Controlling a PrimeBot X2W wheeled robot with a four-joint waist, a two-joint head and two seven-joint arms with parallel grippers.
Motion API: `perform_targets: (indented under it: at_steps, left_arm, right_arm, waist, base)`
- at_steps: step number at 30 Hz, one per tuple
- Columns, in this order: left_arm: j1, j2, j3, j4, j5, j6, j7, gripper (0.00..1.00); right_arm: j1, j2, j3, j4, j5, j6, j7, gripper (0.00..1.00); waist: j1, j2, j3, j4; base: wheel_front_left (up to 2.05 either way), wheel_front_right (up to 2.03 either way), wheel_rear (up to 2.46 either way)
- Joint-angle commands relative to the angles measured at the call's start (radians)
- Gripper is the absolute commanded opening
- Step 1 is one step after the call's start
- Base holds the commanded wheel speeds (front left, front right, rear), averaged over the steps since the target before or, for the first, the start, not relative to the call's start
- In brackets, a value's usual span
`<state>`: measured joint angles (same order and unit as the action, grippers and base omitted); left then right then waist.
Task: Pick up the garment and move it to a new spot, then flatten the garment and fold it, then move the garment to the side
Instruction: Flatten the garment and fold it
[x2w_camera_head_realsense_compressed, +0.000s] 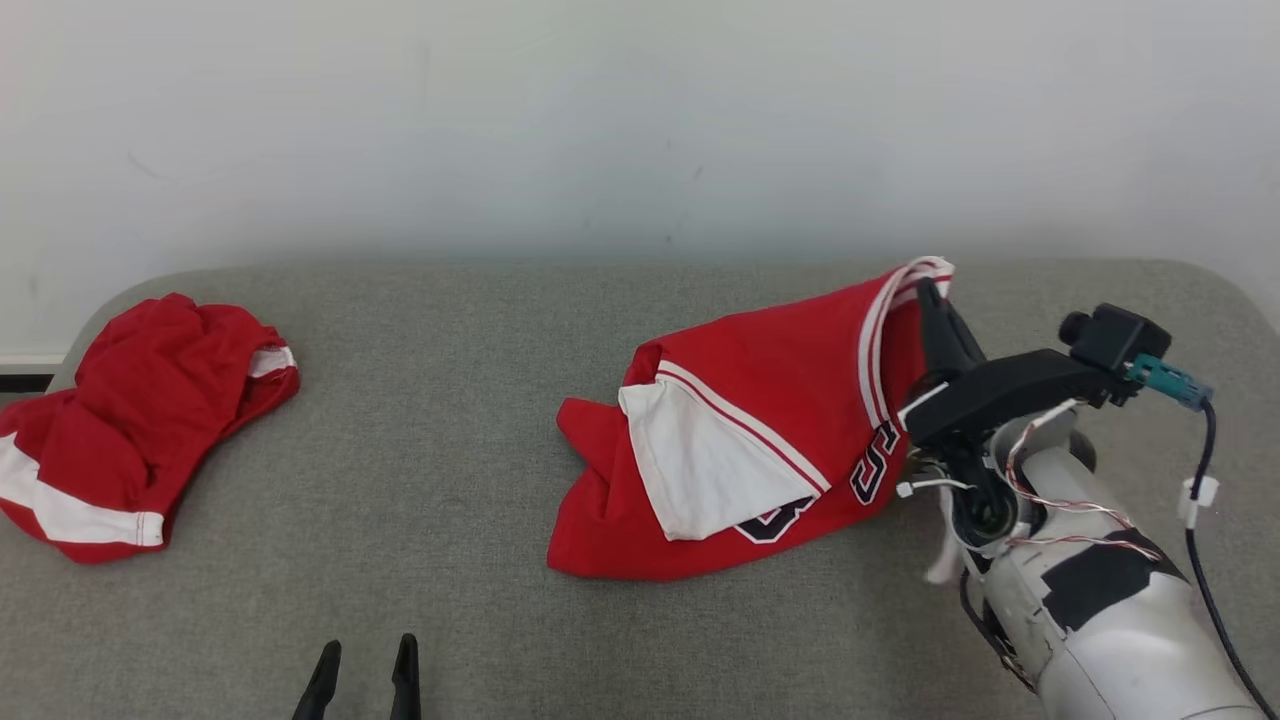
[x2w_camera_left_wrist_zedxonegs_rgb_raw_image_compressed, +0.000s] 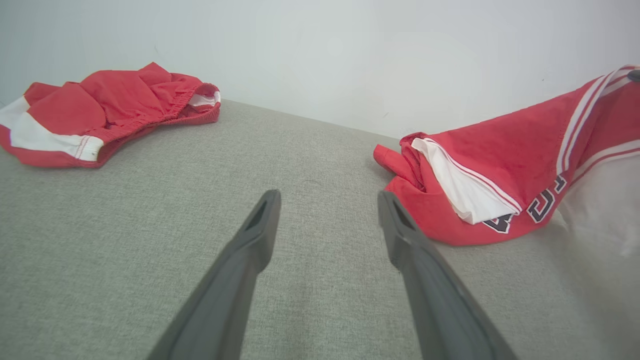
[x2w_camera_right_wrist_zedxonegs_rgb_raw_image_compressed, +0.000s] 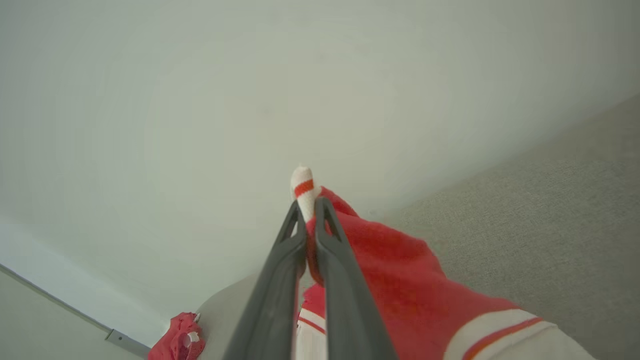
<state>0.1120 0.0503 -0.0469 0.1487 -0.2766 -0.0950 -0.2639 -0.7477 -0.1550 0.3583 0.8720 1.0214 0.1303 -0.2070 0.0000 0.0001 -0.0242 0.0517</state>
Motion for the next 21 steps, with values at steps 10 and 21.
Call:
perform_targets:
  at_steps: [10,21]
  left_arm:
    - [-0.02,0.0,-0.022,0.001,-0.006,0.009,-0.001,1.0]
    - [-0.037,0.0,-0.049,0.009,-0.008,0.001,-0.001,1.0]
  right_arm:
    - [-0.185,0.095,0.088,-0.129,0.0,0.001,0.131,0.0]
    - [-0.473,0.104,0.214,-0.125,0.281,0.001,0.101,0.0]
  waist:
    - [0.0,-0.0001,0.002,0.023]
    - [0.0,-0.0001,0.029,0.127]
  base:
    - [0.0,0.0,0.0]
    - [0.0,0.0,0.0]
